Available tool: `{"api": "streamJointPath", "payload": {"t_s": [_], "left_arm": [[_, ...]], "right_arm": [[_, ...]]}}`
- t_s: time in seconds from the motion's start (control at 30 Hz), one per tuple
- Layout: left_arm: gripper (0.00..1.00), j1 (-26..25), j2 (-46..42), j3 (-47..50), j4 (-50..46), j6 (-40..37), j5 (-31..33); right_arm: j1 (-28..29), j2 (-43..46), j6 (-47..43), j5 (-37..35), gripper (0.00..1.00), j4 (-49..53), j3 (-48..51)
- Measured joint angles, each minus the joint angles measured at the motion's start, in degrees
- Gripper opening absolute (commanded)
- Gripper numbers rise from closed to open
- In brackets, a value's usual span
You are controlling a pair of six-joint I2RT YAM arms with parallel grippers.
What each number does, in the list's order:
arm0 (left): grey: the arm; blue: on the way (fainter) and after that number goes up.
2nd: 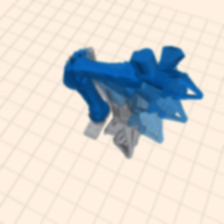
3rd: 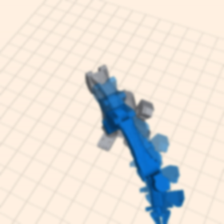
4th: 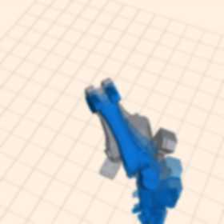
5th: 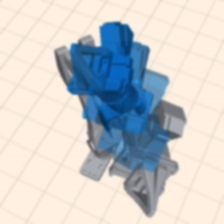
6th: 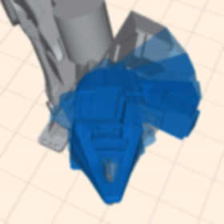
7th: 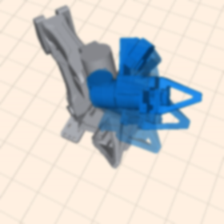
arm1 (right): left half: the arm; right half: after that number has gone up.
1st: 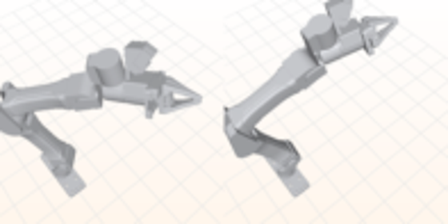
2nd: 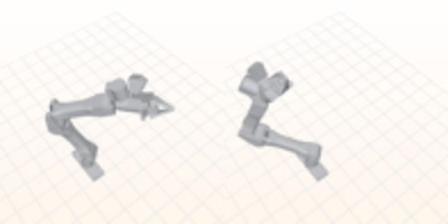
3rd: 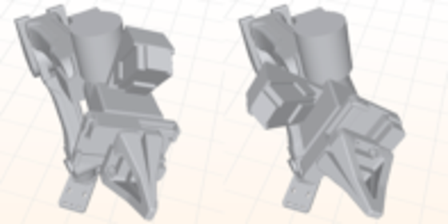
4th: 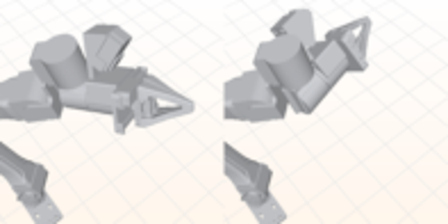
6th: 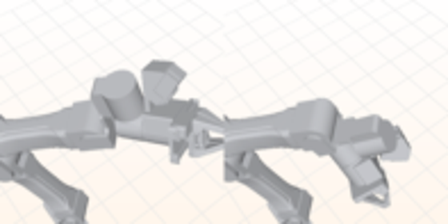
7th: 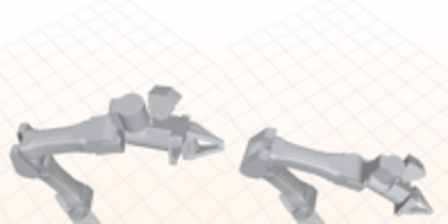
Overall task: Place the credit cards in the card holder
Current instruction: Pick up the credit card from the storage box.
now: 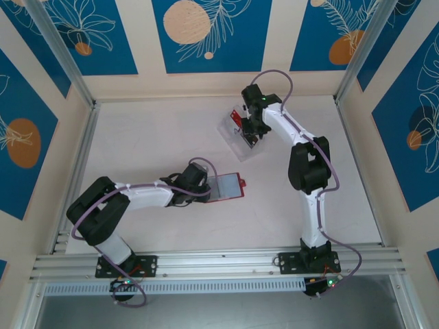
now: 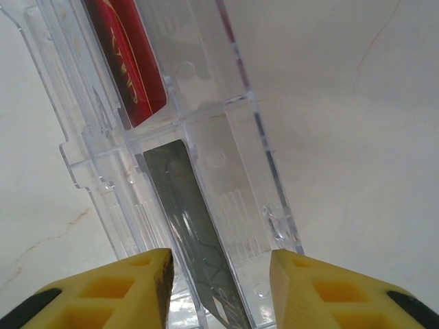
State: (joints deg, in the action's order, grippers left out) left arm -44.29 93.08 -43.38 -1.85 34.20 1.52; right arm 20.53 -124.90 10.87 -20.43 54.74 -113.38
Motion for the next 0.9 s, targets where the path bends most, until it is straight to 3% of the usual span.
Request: {"api": "streamJointPath", "payload": {"t_s": [0.67, 0.9], "left_arm": [[0.18, -0.02, 0.0, 0.0, 0.0, 0.0, 0.0], [0.18, 0.0, 0.0, 0.0, 0.04, 0.02, 0.0]], "right_arm": [[0.39, -1.07, -1.18, 0.9, 0.23, 0.31, -0.55], [0.96, -1.07, -1.53, 0.92, 0.22, 0.44, -0.68]]}}
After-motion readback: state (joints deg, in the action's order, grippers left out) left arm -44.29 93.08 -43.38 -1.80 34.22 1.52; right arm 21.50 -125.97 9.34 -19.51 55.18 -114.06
